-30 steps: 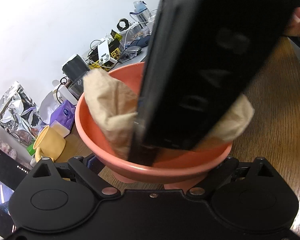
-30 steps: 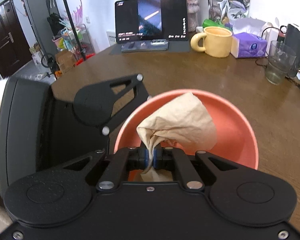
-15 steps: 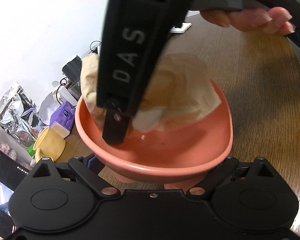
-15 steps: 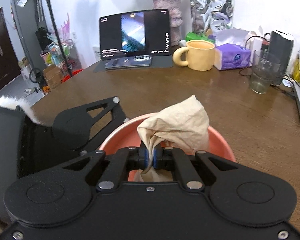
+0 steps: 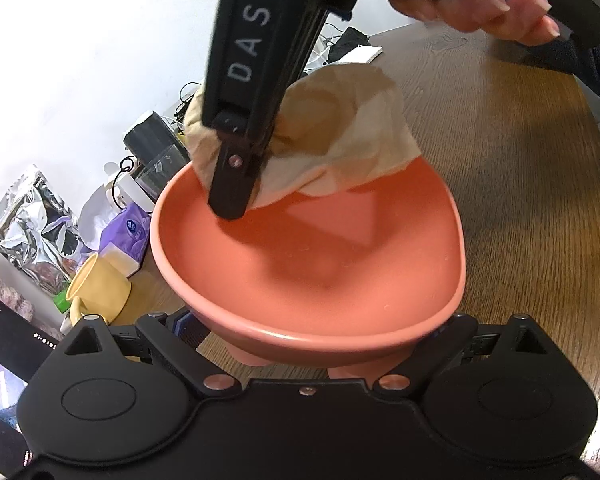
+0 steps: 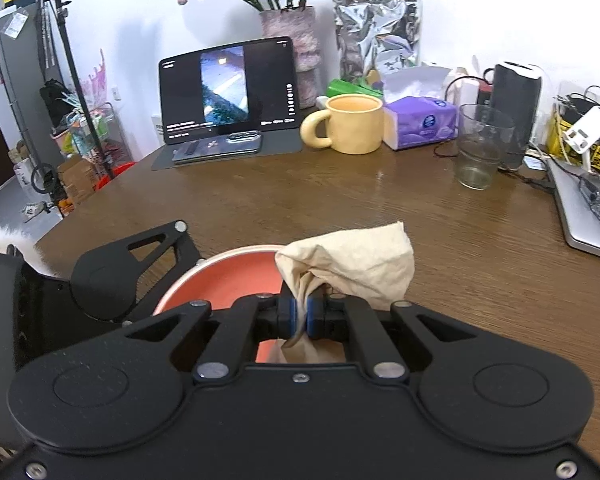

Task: Clean bowl
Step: 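Wipe the cloth around the bowl's rim area with the right gripper, then push the cloth down into the bowl and rub with the right gripper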

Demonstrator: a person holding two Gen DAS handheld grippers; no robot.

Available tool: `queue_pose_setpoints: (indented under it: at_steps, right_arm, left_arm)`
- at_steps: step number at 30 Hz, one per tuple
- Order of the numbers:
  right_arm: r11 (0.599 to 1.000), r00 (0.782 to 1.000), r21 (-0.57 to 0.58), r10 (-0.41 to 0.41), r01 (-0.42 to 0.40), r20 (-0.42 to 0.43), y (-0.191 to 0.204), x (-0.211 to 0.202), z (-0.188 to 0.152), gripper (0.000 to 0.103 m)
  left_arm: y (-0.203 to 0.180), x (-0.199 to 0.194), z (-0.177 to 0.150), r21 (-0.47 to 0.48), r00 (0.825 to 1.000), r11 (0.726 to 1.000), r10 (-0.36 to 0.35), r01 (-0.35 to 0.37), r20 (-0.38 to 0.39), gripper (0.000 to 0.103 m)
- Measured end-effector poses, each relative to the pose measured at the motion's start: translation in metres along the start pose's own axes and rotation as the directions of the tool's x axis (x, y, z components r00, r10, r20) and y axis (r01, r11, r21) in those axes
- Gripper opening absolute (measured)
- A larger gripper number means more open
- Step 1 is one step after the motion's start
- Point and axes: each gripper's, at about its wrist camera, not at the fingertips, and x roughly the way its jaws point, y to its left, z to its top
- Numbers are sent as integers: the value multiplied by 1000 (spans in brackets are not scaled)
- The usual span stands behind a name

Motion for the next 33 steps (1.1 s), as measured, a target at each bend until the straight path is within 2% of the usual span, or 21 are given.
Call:
queue_pose_setpoints:
  at_steps: [8,11,21,33]
  right_arm:
    - [999,998,10,-50,50,-24,-9,-6,-9,5]
    - [998,998,14,-59,59,-31,-12,-7,-12,5]
    - [996,993,0,-85,85,-82,-14,-10,-24,5]
    - [995,982,-60,-90,80,-169,-3,-5,-38,5]
  left_arm:
    - [10,10,0,-3,1000,1000,-2,2,1,95]
    - [17,11,-11,-10,1000,1000,-6,6,-2,95]
    - [-21,-31,-6,-4,1000,1000,-2,3,1,95]
    - [-32,-45,-8,-4,1000,1000,-2,2,4,95]
